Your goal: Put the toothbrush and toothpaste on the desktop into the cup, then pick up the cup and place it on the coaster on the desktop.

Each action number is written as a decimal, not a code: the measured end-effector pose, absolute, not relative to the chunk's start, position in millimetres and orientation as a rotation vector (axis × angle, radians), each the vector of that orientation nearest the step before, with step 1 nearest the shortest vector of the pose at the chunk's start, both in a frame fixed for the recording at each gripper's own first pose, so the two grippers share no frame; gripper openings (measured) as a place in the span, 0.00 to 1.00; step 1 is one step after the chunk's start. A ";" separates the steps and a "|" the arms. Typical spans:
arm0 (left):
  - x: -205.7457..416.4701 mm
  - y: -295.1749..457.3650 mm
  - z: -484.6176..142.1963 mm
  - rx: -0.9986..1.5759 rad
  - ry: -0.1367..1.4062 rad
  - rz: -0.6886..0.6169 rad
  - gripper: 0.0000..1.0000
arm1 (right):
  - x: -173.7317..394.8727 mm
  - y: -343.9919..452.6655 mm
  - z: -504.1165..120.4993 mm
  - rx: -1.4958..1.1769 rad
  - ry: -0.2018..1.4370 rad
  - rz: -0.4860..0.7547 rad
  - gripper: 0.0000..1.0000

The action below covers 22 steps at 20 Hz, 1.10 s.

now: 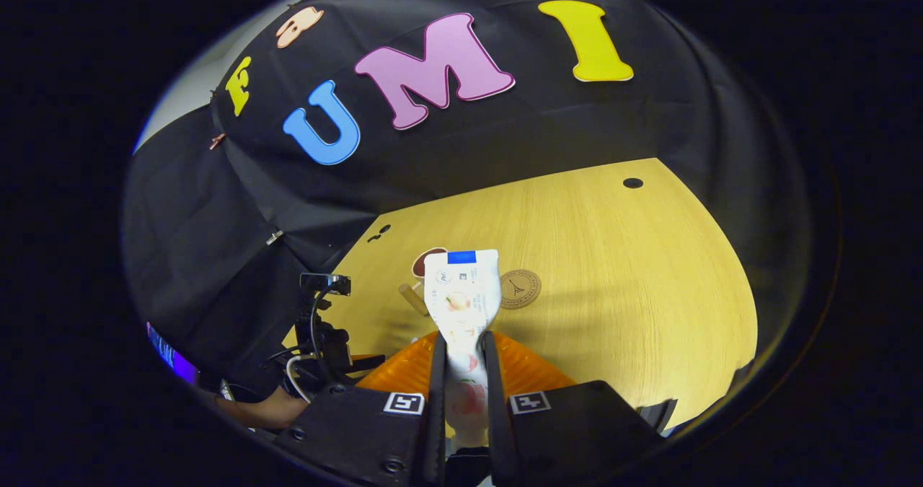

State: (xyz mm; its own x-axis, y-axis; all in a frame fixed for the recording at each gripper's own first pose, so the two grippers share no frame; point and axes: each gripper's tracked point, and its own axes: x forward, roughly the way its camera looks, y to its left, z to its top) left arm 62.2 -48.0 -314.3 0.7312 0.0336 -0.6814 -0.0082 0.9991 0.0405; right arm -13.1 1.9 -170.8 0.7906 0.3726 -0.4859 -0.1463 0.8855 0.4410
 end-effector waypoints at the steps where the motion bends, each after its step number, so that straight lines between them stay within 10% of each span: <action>1: 62.3 -47.7 -316.7 0.035 0.758 0.023 0.88 | -11.6 -0.9 -169.6 0.404 0.596 0.283 0.28; 9: 69.4 -48.5 -322.3 0.037 0.771 0.014 0.69 | -0.6 -0.5 -165.2 0.414 0.587 0.275 0.28; 10: 71.4 -49.1 -323.8 0.036 0.765 0.007 0.49 | -0.5 -0.1 -163.2 0.416 0.584 0.273 0.28; 16: 76.4 -46.1 -321.4 0.038 0.702 -0.080 0.11 | 12.9 18.6 -153.9 0.428 0.560 0.262 0.28; 22: 74.0 -46.0 -315.2 0.019 0.726 -0.218 0.06 | 29.5 47.0 -141.0 0.439 0.524 0.262 0.28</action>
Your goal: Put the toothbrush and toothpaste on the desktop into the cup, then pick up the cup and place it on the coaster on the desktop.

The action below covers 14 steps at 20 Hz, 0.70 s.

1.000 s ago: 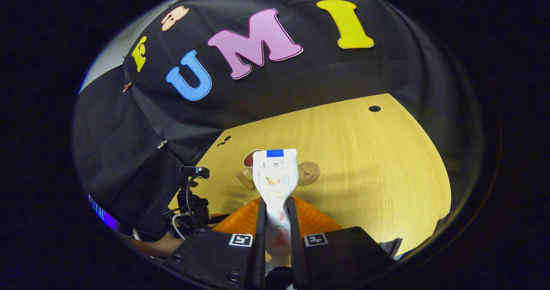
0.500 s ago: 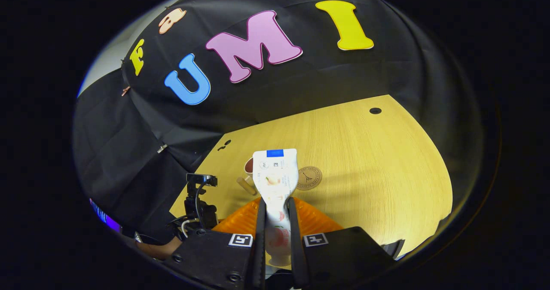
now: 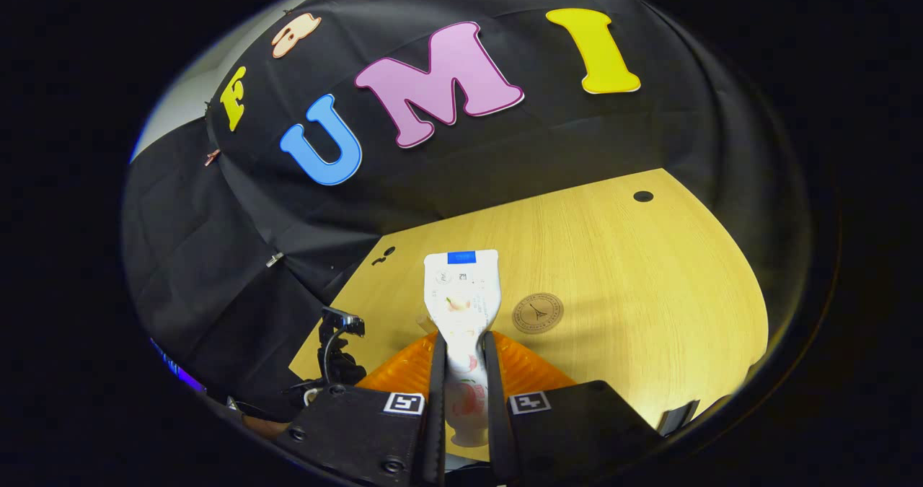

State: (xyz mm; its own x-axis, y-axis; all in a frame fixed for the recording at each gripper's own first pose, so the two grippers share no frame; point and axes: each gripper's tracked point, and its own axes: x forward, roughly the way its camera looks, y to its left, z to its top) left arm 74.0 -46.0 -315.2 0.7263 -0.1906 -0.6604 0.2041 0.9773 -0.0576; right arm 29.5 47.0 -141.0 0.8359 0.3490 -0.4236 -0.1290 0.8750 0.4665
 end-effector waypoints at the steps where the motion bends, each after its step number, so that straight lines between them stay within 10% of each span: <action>1: 71.2 -47.7 -307.3 0.014 0.714 -0.237 0.06 | 35.7 52.8 -137.7 0.448 0.512 0.264 0.28; 14: 56.0 -22.0 -163.4 -0.163 0.437 -0.320 0.06 | 181.5 128.4 -128.7 0.475 0.359 0.324 0.28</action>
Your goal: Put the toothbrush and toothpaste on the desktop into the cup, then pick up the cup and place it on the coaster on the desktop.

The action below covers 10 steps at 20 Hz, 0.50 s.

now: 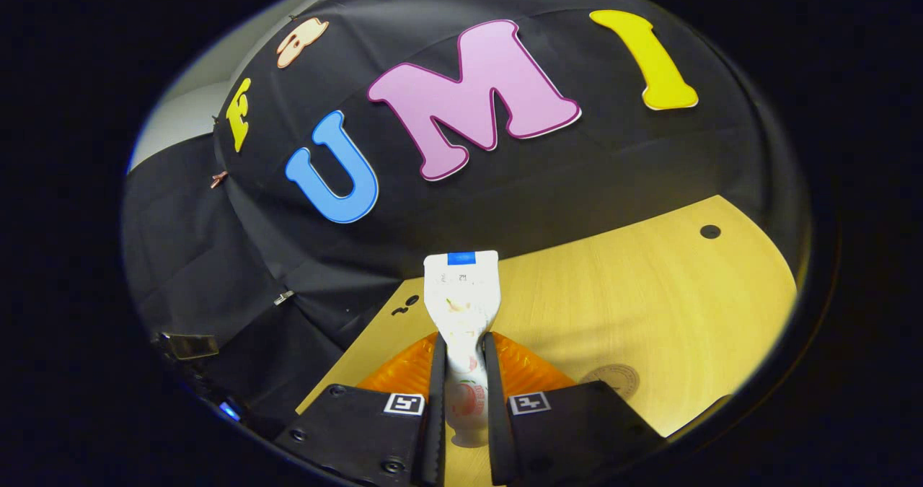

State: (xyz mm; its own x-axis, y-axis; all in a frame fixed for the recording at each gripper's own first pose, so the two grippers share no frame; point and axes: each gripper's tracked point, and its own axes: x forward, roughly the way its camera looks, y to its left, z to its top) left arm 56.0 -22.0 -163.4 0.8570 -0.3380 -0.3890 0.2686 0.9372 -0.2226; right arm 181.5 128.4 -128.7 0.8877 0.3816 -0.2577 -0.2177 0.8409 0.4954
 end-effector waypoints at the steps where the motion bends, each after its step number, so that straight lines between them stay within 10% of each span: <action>1: 55.0 -19.1 -159.2 -0.171 0.427 -0.316 0.06 | 191.1 133.0 -133.7 0.474 0.351 0.328 0.28; 10: 56.8 -8.7 -143.5 -0.168 0.375 -0.297 0.06 | 256.4 150.4 -185.2 0.432 0.326 0.327 0.28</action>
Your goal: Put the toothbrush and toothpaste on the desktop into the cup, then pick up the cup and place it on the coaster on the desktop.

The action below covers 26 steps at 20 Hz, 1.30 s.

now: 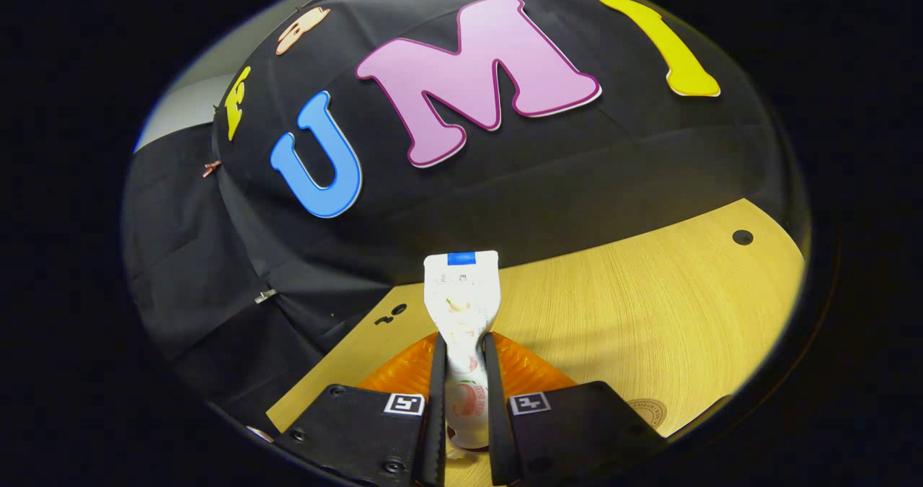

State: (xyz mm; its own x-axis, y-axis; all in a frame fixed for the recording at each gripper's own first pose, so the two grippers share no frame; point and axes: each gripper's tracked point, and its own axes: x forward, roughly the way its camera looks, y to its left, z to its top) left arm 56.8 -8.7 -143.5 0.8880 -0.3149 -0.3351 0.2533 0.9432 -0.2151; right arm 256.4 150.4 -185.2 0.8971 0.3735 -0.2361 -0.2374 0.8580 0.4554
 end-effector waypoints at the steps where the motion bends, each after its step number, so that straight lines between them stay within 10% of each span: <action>1: 57.3 -9.1 -145.0 -0.172 0.376 -0.293 0.06 | 257.0 153.7 -192.1 0.417 0.331 0.329 0.28; 16: 53.6 1.3 -140.9 -0.183 0.377 -0.252 0.06 | 233.8 166.0 -234.3 0.293 0.430 0.344 0.28; 26: 56.7 -10.1 -124.4 -0.195 0.346 -0.238 0.06 | 208.9 152.8 -222.6 0.295 0.452 0.337 0.65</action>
State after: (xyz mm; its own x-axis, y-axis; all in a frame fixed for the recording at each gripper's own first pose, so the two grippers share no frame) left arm 56.7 -10.1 -124.4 0.9131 -0.2633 -0.3112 0.1968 0.9533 -0.2290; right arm 208.9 152.8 -222.6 0.8460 0.3797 -0.3742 -0.2506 0.9028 0.3496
